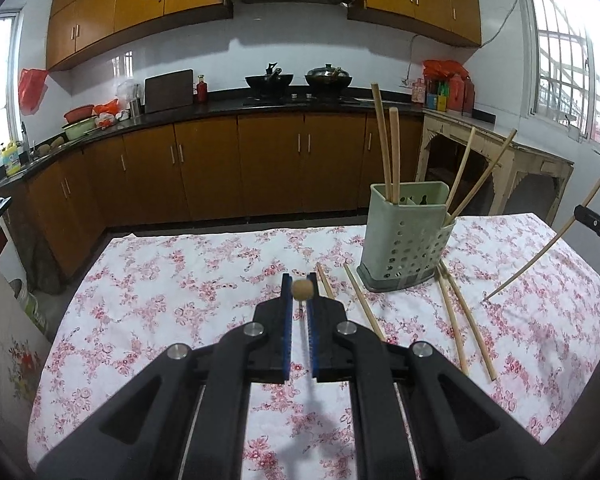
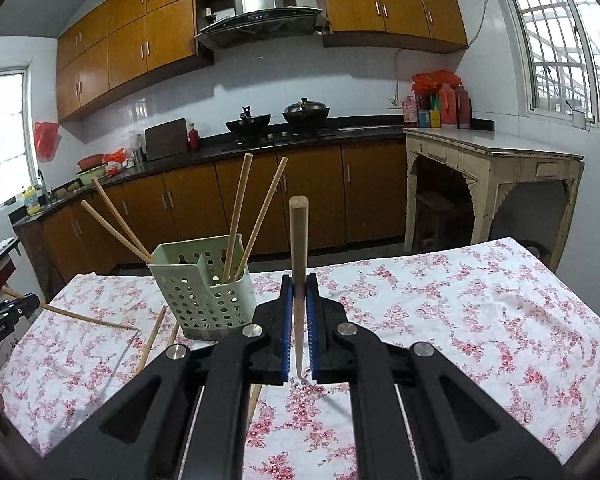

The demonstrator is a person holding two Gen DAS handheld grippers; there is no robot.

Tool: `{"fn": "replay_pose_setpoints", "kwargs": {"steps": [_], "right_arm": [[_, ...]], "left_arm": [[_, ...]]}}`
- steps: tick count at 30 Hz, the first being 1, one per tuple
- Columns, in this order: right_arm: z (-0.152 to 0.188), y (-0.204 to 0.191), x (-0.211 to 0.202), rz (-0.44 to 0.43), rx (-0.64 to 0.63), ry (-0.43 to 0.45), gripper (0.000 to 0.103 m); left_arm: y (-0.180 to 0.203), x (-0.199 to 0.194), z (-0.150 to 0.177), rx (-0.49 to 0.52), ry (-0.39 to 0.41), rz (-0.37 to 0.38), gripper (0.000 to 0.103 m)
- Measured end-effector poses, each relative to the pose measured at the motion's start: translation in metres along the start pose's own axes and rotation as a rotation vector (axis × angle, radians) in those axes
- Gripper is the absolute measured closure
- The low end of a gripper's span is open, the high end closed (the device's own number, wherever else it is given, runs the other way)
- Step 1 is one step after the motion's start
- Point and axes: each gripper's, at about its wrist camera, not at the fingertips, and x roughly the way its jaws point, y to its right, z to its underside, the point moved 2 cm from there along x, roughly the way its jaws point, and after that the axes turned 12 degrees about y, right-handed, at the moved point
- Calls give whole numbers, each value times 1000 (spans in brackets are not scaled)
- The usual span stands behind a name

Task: Organize utensils
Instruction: 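Lift the chopstick upright with the left tool while the right tool lifts its chopstick, then lower the left chopstick into the green holder and open while the right tool does likewise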

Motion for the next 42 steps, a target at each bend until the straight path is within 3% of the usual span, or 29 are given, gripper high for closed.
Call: {"fn": "replay_pose_setpoints", "kwargs": {"steps": [12, 23, 34, 42], "right_arm": [[-58, -6, -18, -66, 31, 82, 96], [-100, -44, -23, -180, 9, 156, 96], [-128, -65, 23, -172, 22, 235, 96], [-118, -65, 71, -151, 33, 182, 96]], "left_arm": [[28, -34, -62, 27, 90, 95, 95], [74, -47, -131, -3, 272, 120, 96], [102, -6, -189, -98, 451, 9, 96], [110, 44, -188, -119, 409, -20, 96]]}}
